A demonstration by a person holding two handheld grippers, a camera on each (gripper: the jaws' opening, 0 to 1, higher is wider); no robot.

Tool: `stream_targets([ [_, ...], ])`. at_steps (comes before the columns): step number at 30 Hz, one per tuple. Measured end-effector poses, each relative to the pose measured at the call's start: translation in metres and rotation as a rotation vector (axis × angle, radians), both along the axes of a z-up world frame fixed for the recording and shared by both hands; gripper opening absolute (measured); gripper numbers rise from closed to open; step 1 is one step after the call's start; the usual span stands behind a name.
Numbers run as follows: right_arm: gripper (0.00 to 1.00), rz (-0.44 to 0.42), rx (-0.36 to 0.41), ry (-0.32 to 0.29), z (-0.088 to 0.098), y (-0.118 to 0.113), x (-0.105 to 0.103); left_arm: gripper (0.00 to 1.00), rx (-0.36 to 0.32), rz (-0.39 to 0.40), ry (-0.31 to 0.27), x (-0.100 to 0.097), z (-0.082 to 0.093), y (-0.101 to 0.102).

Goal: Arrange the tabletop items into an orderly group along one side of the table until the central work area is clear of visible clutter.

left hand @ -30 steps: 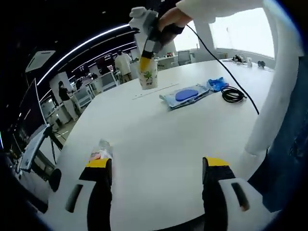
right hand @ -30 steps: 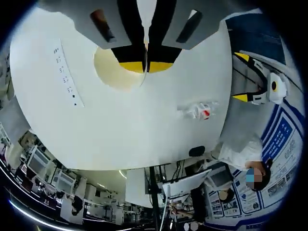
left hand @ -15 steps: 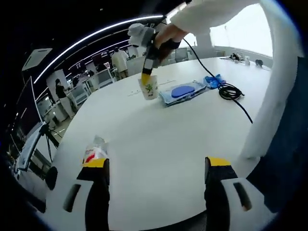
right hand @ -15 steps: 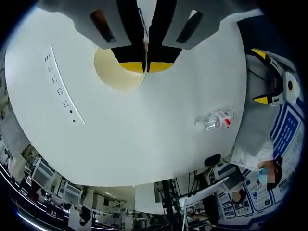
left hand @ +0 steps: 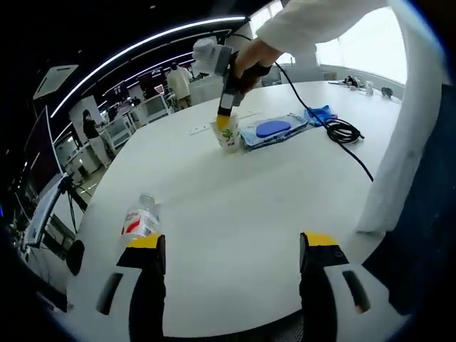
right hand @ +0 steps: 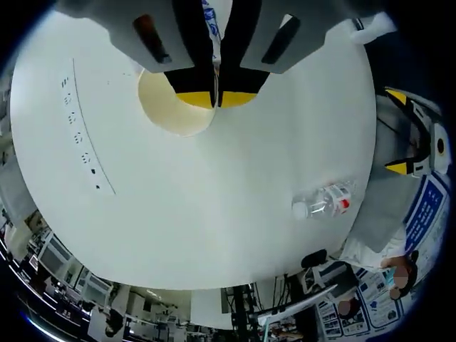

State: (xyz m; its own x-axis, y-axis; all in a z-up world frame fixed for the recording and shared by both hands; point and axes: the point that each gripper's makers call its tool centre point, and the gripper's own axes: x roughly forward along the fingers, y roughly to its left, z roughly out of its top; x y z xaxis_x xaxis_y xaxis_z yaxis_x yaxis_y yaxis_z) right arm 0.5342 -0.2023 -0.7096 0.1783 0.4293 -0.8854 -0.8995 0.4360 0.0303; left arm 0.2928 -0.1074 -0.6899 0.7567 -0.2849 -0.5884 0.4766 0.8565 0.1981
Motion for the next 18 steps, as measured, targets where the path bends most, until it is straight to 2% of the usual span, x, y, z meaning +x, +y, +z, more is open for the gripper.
stream_targets([
  [6,0.01,0.002,0.001,0.012,-0.0033,-0.0009,-0.0021,0.73,0.006,0.021,0.001,-0.0004,0.0007,0.0045],
  [13,0.02,-0.041,0.032,0.035,-0.0041,-0.0021,-0.0039,0.72,0.014,0.012,0.008,-0.0015,-0.0008,0.0030],
  [15,0.06,-0.054,0.040,0.042,-0.0041,-0.0036,-0.0030,0.72,0.014,0.010,0.007,-0.0014,-0.0007,0.0030],
  [18,0.17,-0.081,0.059,0.050,-0.0023,-0.0041,-0.0035,0.72,0.017,0.012,0.008,-0.0014,-0.0010,0.0037],
])
